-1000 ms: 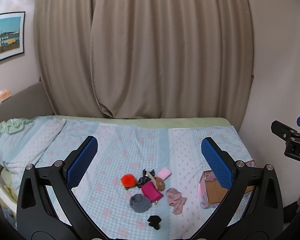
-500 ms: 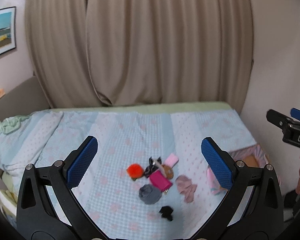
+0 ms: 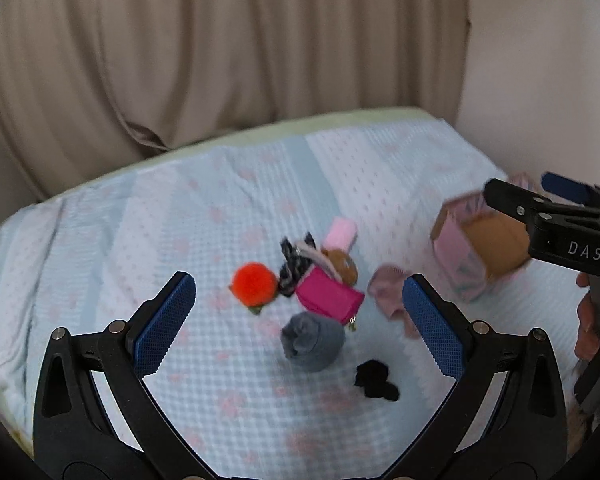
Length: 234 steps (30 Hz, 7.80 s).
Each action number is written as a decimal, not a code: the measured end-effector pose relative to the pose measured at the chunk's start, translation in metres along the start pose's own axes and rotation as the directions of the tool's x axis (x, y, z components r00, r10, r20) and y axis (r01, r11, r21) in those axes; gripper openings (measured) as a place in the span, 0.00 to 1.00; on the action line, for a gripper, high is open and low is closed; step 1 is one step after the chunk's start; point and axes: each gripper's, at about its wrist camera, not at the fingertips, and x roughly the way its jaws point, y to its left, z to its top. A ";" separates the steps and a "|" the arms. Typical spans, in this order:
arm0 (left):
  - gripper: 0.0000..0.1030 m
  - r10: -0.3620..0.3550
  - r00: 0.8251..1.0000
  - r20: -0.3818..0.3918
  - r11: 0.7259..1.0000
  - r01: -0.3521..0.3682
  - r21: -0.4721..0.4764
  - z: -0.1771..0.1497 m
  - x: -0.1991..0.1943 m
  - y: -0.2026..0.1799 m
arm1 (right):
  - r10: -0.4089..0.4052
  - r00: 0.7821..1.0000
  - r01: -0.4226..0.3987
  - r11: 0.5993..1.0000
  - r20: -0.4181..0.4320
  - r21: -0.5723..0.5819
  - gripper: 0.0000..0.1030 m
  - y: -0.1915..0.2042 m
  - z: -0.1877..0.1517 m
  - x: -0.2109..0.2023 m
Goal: Organize soft objects
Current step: 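Grasp the grey fluffy hat with the left tool while the right tool grasps the pink sock, then carry the grey hat and pink sock into the cardboard box and release both, then withdraw both tools from the box toward the remaining items, then grasp the orange pompom with the left tool while the right tool grasps the brown plush bear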
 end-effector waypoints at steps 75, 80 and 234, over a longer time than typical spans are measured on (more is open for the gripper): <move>0.49 0.049 0.999 0.011 0.985 -0.046 -0.167 0.062 0.003 -0.052 | 0.048 0.999 -0.049 0.998 -0.022 -0.036 0.21 -0.058 0.036 -0.030; 0.49 0.045 0.997 0.059 0.986 -0.035 -0.163 0.093 -0.013 -0.089 | 0.041 0.999 -0.041 0.999 0.005 -0.016 0.21 -0.100 0.051 -0.050; 0.98 -0.195 0.961 -0.196 0.969 0.158 -0.189 -0.051 0.258 0.125 | 0.239 0.923 -0.149 0.944 -0.302 0.294 0.90 0.067 -0.047 0.240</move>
